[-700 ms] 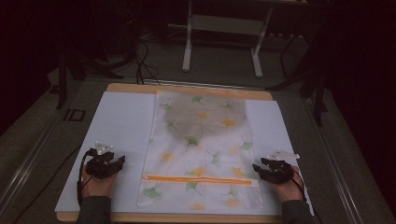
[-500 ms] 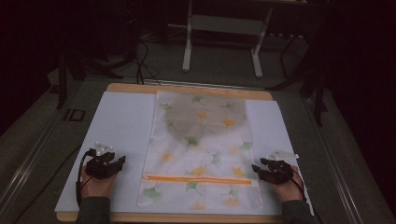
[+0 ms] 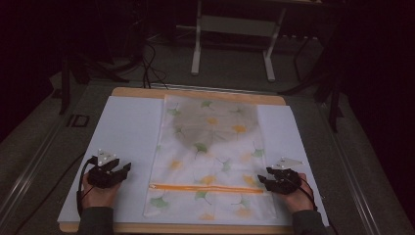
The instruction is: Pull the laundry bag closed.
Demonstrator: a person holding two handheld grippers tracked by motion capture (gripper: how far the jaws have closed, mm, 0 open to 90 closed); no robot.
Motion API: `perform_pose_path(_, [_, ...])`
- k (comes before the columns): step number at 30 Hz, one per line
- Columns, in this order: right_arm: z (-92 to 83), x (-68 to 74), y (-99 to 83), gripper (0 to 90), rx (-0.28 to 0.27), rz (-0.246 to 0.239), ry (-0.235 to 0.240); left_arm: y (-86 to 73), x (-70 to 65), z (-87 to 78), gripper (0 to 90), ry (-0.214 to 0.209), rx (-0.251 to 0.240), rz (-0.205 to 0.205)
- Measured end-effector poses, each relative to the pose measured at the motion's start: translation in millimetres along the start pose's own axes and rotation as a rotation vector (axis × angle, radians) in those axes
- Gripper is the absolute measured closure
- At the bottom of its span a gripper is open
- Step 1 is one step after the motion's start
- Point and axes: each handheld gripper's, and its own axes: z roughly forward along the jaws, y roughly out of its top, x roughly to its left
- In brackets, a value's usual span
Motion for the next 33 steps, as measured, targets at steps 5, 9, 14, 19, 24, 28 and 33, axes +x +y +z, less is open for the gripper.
perform_pose_path(5, [2.2, 7.1, 4.6, 50.9, 0.012, -0.019, 0.014, -0.3, 2.1, -0.9, 51.0, -0.015, -0.004, -0.015])
perform_pose_path(9, [5.9, 14.1, 8.1, 51.0, 0.016, -0.034, 0.028, 0.2, 1.8, -2.2, 51.4, -0.023, -0.009, -0.013])
perform_pose_path(14, [8.4, 21.5, 13.1, 51.0, 0.019, -0.050, 0.044, 0.5, 1.5, -2.7, 52.4, -0.035, -0.012, -0.005])
perform_pose_path(19, [10.4, 27.4, 16.6, 50.7, 0.021, -0.060, 0.057, 0.6, 0.4, -1.6, 52.4, -0.048, -0.013, 0.004])
perform_pose_path(24, [15.6, 36.4, 20.9, 50.5, 0.026, -0.077, 0.072, 0.7, -0.2, -1.4, 51.6, -0.052, -0.016, 0.011])
perform_pose_path(28, [16.2, 41.5, 25.7, 50.4, 0.024, -0.087, 0.080, 0.1, -1.2, -0.7, 53.0, -0.072, -0.016, 0.037])
perform_pose_path(33, [16.7, 46.9, 32.4, 50.3, 0.024, -0.105, 0.091, 0.5, -3.3, -1.1, 54.3, -0.079, -0.010, 0.048])
